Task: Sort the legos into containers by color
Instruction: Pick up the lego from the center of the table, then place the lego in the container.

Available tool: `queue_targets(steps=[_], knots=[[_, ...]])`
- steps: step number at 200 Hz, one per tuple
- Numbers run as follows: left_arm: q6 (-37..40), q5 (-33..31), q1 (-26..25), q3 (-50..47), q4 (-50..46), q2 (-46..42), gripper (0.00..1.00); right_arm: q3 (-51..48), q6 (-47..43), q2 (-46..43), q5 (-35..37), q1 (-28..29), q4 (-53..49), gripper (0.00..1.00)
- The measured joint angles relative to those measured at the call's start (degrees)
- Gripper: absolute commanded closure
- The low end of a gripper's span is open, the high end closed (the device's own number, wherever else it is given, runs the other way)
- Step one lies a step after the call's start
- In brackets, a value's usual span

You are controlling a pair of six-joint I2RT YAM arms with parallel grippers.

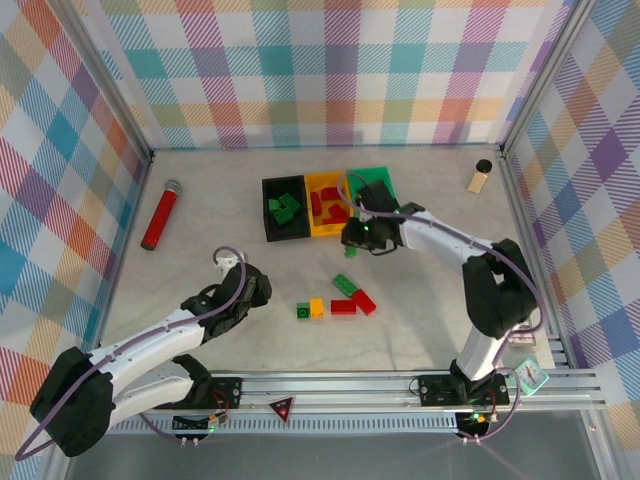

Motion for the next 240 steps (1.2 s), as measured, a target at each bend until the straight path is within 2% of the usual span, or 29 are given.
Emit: queue_targets(steps=[45,90,105,111,141,158,186,214,240], knots=[[-1.4,4.85,0.24,0.0,-0.57,0.52,0.48,21.75,-3.26,13.29,-0.52,2.84,-3.58,0.73],[-1.4,7.63,0.24,0.5,-5.79,2.86,0.46,42.71,-5.31,26.27,-1.31,4.48,-9.38,0.72],[-1.38,8.81,0.24,0.5,-6.08,2.86,0.43,50.23,-6.21,30.71,-1.29,4.94,-11.85,0.69],[-1.38,9.46,0.24,0.5,-6.03,2.82,0.36,53.51,-6.45,32.54,-1.27,5.11,-12.98,0.68],[-0.04,14.67,0.28,0.5,-5.55,2.86,0.33,65.57,-7.93,39.87,-0.81,5.18,-17.33,0.52],[0.66,17.27,0.28,0.76,-5.53,3.04,0.32,66.14,-8.79,40.46,-0.57,5.33,-19.21,0.47],[2.19,20.76,0.28,1.25,-4.98,3.15,0.28,62.49,-9.4,39.15,-0.61,5.57,-19.63,0.47],[3.02,25.2,0.28,1.7,-3.32,3.82,0.27,52.59,-10.43,33.88,-0.26,5.99,-18.73,0.47],[3.39,29.75,0.28,1.9,-1.16,4.87,0.27,40.11,-10.95,25.44,0.72,6.75,-15.78,0.47]])
